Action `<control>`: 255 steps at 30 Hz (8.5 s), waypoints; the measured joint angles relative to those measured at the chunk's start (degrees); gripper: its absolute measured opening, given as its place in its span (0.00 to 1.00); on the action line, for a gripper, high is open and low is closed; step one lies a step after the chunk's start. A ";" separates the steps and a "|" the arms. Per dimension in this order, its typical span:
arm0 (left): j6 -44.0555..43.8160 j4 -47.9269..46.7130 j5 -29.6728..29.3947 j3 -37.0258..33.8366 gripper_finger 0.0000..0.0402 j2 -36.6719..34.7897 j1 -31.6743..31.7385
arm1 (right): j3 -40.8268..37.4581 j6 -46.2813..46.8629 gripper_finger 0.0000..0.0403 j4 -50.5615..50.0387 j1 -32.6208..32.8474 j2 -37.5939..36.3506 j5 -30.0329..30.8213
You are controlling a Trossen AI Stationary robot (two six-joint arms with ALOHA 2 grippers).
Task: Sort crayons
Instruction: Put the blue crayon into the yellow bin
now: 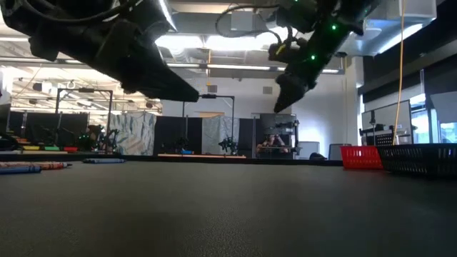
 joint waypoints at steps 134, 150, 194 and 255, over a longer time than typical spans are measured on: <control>6.35 11.28 7.95 -8.37 0.03 -1.47 15.74 | -18.17 1.74 0.60 50.87 -0.08 5.03 -33.80; 7.28 17.78 10.75 -8.28 0.03 2.29 14.81 | -18.17 0.43 0.58 72.58 0.78 10.95 -41.41; 10.80 20.61 10.12 -8.26 0.29 2.24 11.72 | -9.49 -7.78 0.09 33.29 4.41 -1.52 -25.72; 8.04 22.57 7.91 -8.24 0.29 2.23 8.02 | -12.01 93.32 0.09 -29.17 67.46 -18.57 -22.60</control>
